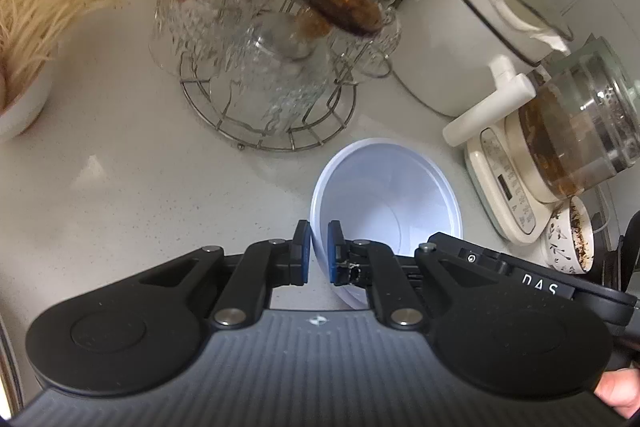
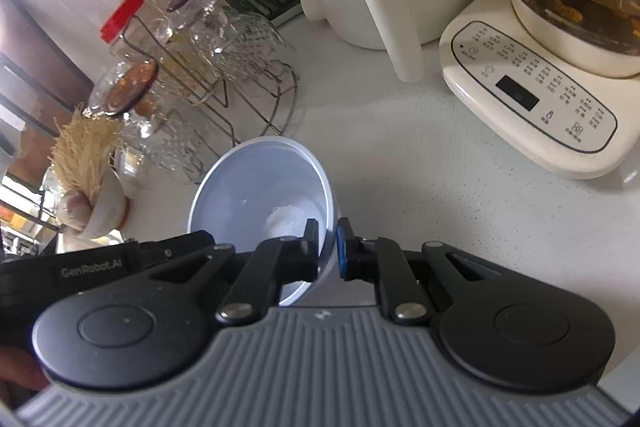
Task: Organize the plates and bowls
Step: 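Close both grippers on the rim of the second plastic bowl, then carry the second bowl over the first bowl and lower it inside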
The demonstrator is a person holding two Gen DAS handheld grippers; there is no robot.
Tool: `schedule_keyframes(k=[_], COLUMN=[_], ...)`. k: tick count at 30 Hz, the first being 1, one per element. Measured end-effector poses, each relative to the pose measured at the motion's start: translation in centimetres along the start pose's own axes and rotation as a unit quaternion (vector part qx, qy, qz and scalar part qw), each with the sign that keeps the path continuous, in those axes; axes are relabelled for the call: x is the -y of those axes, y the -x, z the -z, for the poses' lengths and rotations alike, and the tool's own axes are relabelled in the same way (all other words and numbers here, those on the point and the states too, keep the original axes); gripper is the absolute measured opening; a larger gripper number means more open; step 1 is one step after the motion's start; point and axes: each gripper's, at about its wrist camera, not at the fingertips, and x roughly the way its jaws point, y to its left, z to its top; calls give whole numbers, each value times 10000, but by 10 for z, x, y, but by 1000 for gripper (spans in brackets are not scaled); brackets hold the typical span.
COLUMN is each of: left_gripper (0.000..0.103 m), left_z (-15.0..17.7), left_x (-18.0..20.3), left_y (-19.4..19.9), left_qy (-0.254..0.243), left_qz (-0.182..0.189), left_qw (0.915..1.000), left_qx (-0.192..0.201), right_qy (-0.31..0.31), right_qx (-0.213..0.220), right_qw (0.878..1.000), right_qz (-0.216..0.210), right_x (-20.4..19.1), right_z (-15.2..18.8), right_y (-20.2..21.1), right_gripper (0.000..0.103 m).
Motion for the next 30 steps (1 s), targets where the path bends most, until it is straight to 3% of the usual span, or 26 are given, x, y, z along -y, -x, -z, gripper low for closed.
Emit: schedule_keyframes(k=[17, 30], left_gripper=[10, 10], left_z=[-4, 13], left_x=[22, 11], left_y=[78, 131], left_qy=[146, 33], left_qz=[-43, 98], left_qw=[9996, 9983], left_qx=[247, 570], right_qy=[29, 224], right_qx=[-111, 233], right_qw=[9998, 9991], right_qz=[-188, -279], right_x=[-27, -60], right_z=[-11, 5], right_y=[56, 90], right_gripper=[12, 12])
